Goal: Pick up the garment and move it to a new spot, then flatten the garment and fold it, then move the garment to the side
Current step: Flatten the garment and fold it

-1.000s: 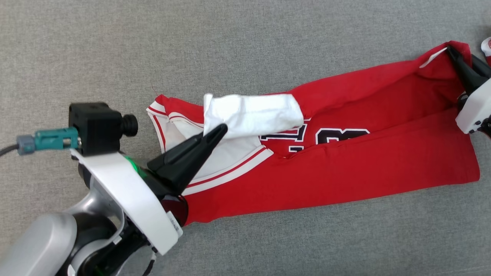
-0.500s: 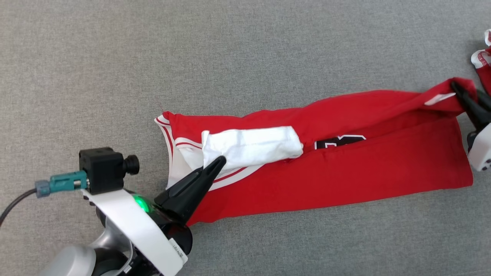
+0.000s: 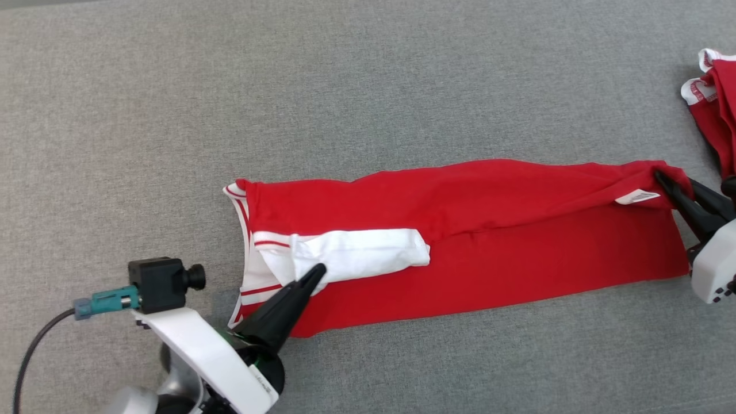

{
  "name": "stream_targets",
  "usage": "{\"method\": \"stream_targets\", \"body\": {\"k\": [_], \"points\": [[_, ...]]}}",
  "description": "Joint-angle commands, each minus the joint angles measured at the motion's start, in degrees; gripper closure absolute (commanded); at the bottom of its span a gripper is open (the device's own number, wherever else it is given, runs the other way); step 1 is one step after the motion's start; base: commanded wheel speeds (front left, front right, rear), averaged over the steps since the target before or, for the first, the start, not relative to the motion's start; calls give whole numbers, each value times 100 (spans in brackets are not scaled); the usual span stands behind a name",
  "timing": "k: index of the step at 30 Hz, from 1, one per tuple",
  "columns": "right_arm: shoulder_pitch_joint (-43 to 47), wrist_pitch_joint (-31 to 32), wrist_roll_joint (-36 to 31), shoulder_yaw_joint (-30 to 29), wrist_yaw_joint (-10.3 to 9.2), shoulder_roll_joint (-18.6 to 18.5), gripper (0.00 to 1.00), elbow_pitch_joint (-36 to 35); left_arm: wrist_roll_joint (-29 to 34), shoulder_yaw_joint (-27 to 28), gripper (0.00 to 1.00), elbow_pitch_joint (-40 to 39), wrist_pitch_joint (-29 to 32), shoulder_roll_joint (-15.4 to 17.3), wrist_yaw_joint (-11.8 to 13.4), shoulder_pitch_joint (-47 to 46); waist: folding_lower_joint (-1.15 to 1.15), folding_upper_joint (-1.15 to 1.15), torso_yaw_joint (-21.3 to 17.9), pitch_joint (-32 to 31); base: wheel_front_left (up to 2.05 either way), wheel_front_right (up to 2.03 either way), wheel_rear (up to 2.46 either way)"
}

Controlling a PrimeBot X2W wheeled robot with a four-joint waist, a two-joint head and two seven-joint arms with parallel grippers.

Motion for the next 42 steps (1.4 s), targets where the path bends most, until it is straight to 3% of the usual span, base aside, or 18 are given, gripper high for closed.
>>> {"method": "stream_targets", "body": {"k": [1, 10, 16, 20, 25, 31, 32, 33, 34, 35, 39, 42], "points": [[42, -1, -52, -40, -1, 58, 100, 5, -94, 2, 100, -8, -19, -56, -51, 45, 0, 0, -28, -6, 0, 0, 0], [-87, 153, -378, -132, -2, 179, 100, 121, -492, -9, 100, 21, -116, -434, -239, 108, 0, 0, 2, 27, 0, 0, 0], [-78, 207, -490, -99, -2, 129, 100, 215, -987, 502, 100, -126, -262, -404, -350, 213, 0, 0, 46, 30, 0, 0, 0], [-59, 236, -536, -26, -2, 145, 100, 244, -1057, 501, 100, -363, -185, -389, -417, 175, 0, 0, 36, 6, 0, 0, 0], [-75, 258, -553, 52, -2, 173, 100, 266, -908, 244, 100, -497, -62, -384, -275, 254, 0, 0, 5, -12, 0, 0, 0], [-91, 318, -562, 193, -2, 244, 100, 318, -530, 113, 100, 300, -39, -200, 131, 361, 0, 0, -87, -53, 0, 0, 0], [-91, 317, -563, 220, -2, 248, 90, 311, -521, 143, 100, 470, -54, -179, 187, 368, 0, 0, -106, -65, 0, 0, 0], [-100, 318, -600, 252, -2, 232, 64, 317, -473, 214, 89, 625, -86, -124, 234, 349, 0, 0, -126, -76, 0, 0, 0], [-107, 321, -629, 291, -2, 210, 29, 317, -462, 287, 61, 745, -131, -101, 262, 312, 0, 0, -147, -86, 0, 0, 0], [-118, 337, -660, 306, -2, 185, 0, 336, -455, 366, 0, 839, -202, -105, 260, 255, 0, 0, -166, -99, 0, 0, 0], [-131, 370, -736, 334, -2, 90, 0, 309, -358, 696, 0, 1057, -474, -47, 365, 131, 0, 0, -236, -193, 0, 0, 0], [-11, 466, -602, 328, -2, -5, 0, 151, 78, 721, 0, 963, -634, 243, 490, 169, 0, 0, -271, -291, 0, 0, 0]]}}
